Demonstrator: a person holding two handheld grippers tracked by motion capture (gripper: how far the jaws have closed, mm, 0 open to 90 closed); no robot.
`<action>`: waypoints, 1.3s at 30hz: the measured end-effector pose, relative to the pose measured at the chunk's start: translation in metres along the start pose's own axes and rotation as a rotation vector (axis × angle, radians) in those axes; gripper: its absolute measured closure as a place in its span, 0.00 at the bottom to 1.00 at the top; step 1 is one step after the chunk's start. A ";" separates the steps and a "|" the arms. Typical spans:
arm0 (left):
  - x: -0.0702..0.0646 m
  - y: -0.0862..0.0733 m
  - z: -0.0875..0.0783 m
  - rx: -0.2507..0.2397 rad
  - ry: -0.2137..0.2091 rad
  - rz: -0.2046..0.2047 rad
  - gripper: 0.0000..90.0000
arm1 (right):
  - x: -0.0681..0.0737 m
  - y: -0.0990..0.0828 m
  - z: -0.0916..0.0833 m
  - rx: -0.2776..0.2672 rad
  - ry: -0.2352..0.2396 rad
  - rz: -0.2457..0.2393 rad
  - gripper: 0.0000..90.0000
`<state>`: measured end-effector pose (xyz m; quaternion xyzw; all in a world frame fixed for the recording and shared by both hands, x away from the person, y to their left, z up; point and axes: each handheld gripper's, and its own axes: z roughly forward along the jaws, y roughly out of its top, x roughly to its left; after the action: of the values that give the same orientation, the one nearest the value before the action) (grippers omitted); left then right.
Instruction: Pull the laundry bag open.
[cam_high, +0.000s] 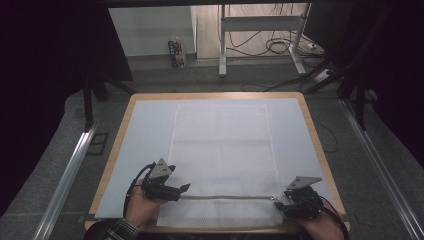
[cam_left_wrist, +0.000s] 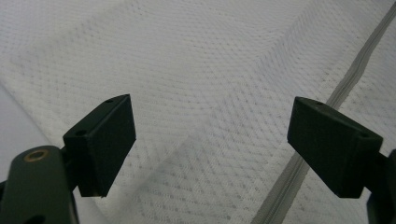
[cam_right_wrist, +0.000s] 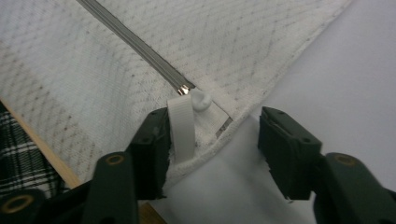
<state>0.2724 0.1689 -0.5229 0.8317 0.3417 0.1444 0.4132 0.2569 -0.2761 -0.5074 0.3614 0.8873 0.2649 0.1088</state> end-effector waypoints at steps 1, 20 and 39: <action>0.000 0.000 0.000 0.000 -0.001 0.001 0.17 | 0.001 0.000 0.000 0.003 -0.011 0.000 0.57; -0.074 0.038 0.043 -0.003 -0.325 0.085 0.21 | 0.004 0.009 -0.024 -0.130 0.030 0.075 0.98; -0.175 0.077 0.104 0.094 -0.315 0.342 0.53 | 0.009 0.017 -0.037 -0.242 0.025 0.085 0.98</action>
<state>0.2340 -0.0450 -0.5192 0.9081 0.1337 0.0647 0.3916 0.2462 -0.2734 -0.4673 0.3794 0.8342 0.3788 0.1292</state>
